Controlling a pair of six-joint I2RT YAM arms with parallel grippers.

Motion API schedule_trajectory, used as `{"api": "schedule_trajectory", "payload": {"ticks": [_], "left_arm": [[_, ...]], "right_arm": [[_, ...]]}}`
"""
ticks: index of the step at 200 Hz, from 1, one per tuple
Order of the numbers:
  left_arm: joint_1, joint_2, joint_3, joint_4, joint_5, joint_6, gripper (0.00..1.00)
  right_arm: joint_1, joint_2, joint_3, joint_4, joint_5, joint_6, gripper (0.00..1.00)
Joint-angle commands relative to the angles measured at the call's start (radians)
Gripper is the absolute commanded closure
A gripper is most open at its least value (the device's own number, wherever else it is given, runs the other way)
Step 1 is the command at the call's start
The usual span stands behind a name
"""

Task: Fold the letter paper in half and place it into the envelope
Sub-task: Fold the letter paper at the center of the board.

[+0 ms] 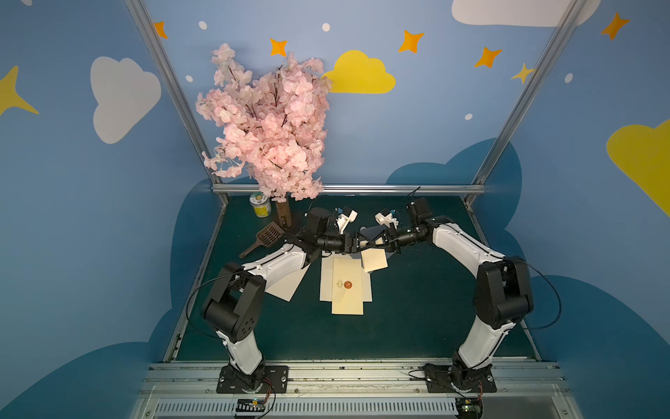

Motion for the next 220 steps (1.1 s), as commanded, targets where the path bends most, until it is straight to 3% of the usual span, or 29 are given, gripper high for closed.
{"api": "schedule_trajectory", "payload": {"ticks": [1,65,143,220], "left_arm": [[0.008,0.021,-0.018,0.079,0.049,-0.036,0.29],[0.034,0.043,-0.050,0.182,0.074,-0.113,0.74],[0.051,0.069,-0.099,0.361,0.110,-0.232,0.81],[0.087,0.120,-0.129,0.547,0.107,-0.375,0.80]], "right_arm": [[0.009,-0.017,-0.009,0.040,-0.025,0.013,1.00],[0.014,-0.015,-0.010,0.055,-0.029,0.021,1.00],[0.011,-0.007,-0.011,0.118,-0.017,0.083,1.00],[0.017,-0.019,-0.022,0.103,-0.009,0.067,1.00]]}}
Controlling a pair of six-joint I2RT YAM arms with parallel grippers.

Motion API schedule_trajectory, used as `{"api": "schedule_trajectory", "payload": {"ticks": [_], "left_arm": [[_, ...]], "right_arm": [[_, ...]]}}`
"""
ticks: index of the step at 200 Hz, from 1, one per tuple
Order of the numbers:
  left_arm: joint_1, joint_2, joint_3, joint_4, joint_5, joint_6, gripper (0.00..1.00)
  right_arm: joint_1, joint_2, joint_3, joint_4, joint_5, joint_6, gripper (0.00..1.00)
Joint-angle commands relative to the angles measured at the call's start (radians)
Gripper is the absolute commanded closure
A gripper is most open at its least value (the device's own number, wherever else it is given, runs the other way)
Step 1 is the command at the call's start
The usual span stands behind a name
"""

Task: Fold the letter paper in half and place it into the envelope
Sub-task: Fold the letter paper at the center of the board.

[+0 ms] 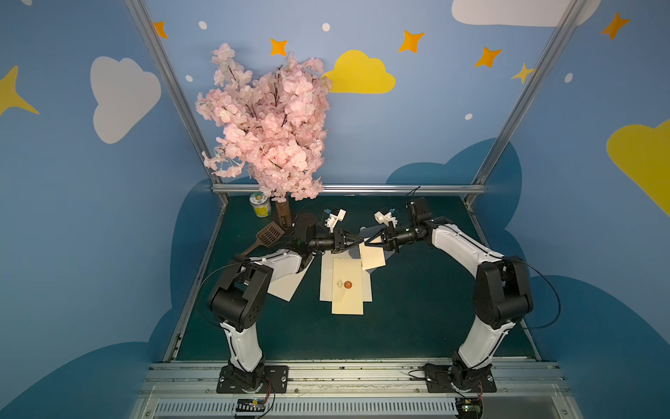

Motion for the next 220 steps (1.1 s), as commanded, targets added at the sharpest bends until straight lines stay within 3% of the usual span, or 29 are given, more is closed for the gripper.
{"api": "schedule_trajectory", "payload": {"ticks": [1,39,74,125,151,165,179,191,200,220], "left_arm": [[0.004,0.025,0.000,0.070,0.011,-0.046,0.80],[0.003,0.061,0.003,0.155,0.029,-0.109,0.82],[0.004,0.084,0.003,0.237,0.045,-0.171,0.97],[0.011,0.090,-0.011,0.295,0.047,-0.213,0.97],[0.020,0.084,-0.019,0.293,0.038,-0.213,0.97],[0.021,0.079,-0.019,0.287,0.031,-0.211,0.97],[0.020,0.078,-0.019,0.277,0.019,-0.211,0.97],[0.020,0.086,-0.016,0.293,0.020,-0.226,0.97],[0.020,0.092,-0.014,0.308,0.020,-0.240,0.92],[0.020,0.095,-0.027,0.329,0.016,-0.256,0.63]], "right_arm": [[0.009,-0.019,-0.008,0.020,-0.016,-0.006,1.00],[0.013,-0.013,0.000,0.024,-0.014,-0.002,1.00],[0.016,-0.005,0.008,0.016,0.003,-0.005,1.00],[0.003,0.002,0.009,-0.005,0.037,-0.003,1.00],[-0.004,-0.001,0.006,-0.025,0.046,-0.010,0.82],[-0.009,-0.006,-0.001,-0.023,0.052,-0.007,0.78],[-0.010,-0.005,-0.004,-0.022,0.057,-0.001,0.84],[-0.010,-0.004,-0.009,-0.012,0.056,0.007,0.99],[-0.011,-0.004,-0.011,-0.010,0.059,0.012,1.00],[-0.024,-0.005,-0.025,0.008,0.077,0.043,1.00]]}}
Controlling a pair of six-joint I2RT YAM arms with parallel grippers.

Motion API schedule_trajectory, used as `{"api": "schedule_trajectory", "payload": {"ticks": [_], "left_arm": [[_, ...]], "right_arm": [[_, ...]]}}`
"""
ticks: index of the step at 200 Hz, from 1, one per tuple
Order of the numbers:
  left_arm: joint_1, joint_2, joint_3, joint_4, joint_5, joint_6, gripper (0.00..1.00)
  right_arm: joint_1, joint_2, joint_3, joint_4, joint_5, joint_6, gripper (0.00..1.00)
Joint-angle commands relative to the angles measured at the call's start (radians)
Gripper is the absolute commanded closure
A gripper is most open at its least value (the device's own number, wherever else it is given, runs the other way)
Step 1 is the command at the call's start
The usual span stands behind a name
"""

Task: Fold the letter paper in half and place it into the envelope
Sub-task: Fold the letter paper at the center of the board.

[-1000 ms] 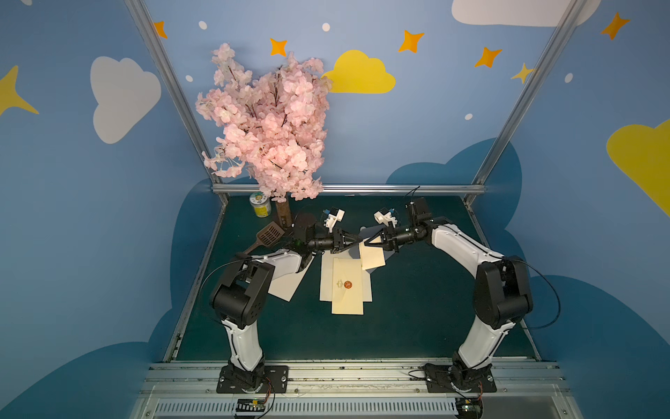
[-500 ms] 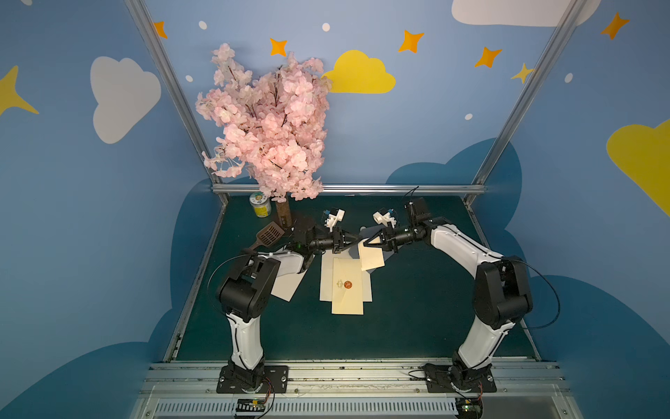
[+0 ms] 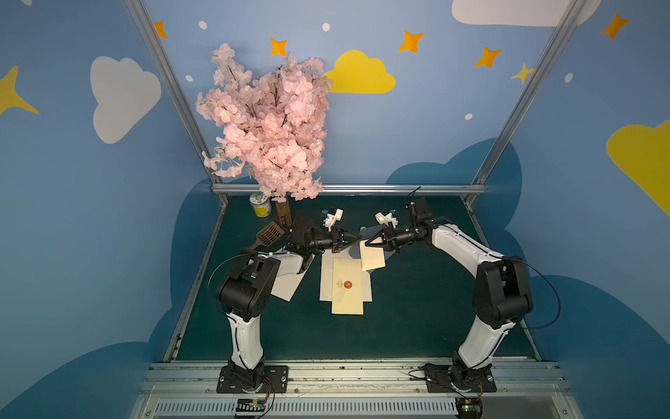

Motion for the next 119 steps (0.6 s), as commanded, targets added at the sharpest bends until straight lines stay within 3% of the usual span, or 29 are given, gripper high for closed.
{"api": "schedule_trajectory", "payload": {"ticks": [1,28,52,90,119], "left_arm": [[0.003,0.008,-0.016,0.058,-0.001,-0.024,0.62],[0.000,-0.006,-0.047,0.080,-0.001,-0.034,0.43],[-0.012,-0.006,-0.068,0.106,0.013,-0.049,0.34],[-0.026,0.011,-0.073,0.119,0.020,-0.057,0.29],[-0.037,0.032,-0.032,0.100,0.035,-0.052,0.28]], "right_arm": [[-0.016,-0.005,-0.022,0.023,0.020,0.026,1.00],[-0.062,-0.010,-0.081,0.174,0.009,0.166,1.00],[-0.087,-0.009,-0.130,0.384,-0.030,0.316,1.00],[-0.081,0.010,-0.146,0.565,-0.067,0.445,1.00],[-0.069,0.028,-0.137,0.598,-0.083,0.471,1.00]]}}
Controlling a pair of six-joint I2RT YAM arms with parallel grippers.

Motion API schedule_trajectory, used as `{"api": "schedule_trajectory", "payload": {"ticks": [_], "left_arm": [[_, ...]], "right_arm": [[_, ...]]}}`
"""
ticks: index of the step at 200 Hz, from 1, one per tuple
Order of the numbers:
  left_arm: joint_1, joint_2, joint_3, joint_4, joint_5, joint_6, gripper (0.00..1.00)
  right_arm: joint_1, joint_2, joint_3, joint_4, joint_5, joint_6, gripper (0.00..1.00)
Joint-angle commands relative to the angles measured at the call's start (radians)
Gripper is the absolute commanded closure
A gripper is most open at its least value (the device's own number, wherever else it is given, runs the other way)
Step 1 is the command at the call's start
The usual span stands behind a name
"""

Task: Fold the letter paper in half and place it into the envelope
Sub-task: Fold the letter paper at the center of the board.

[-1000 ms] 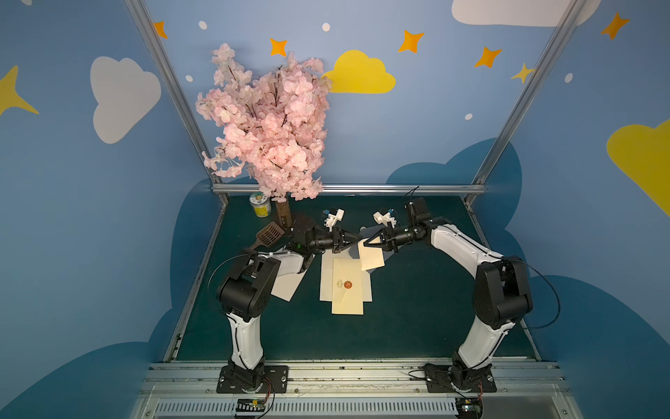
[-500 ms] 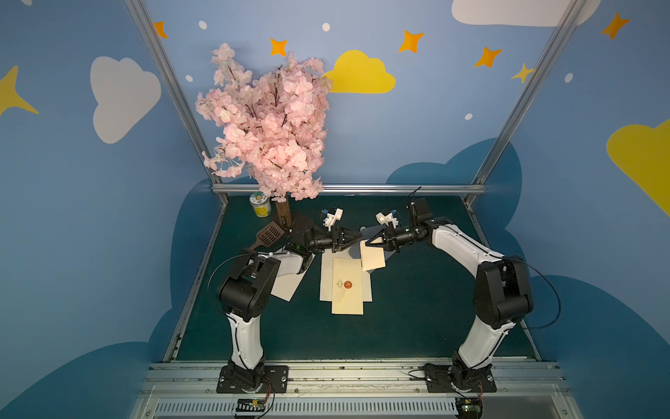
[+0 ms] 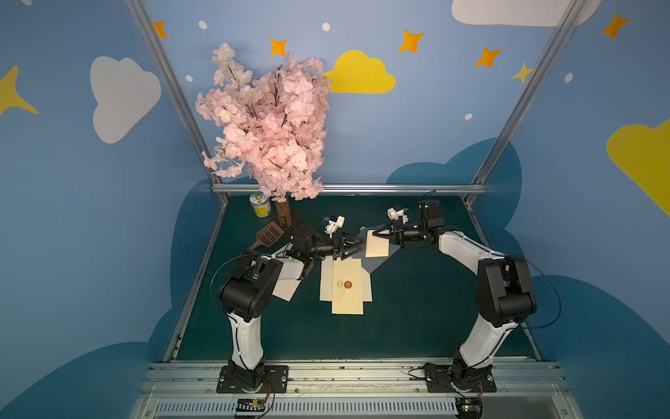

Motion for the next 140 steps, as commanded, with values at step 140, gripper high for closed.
{"api": "schedule_trajectory", "payload": {"ticks": [140], "left_arm": [[-0.020,0.095,0.159,-0.042,0.059,0.006,0.49]], "right_arm": [[0.064,0.055,0.069,0.094,-0.085,0.053,1.00]]}}
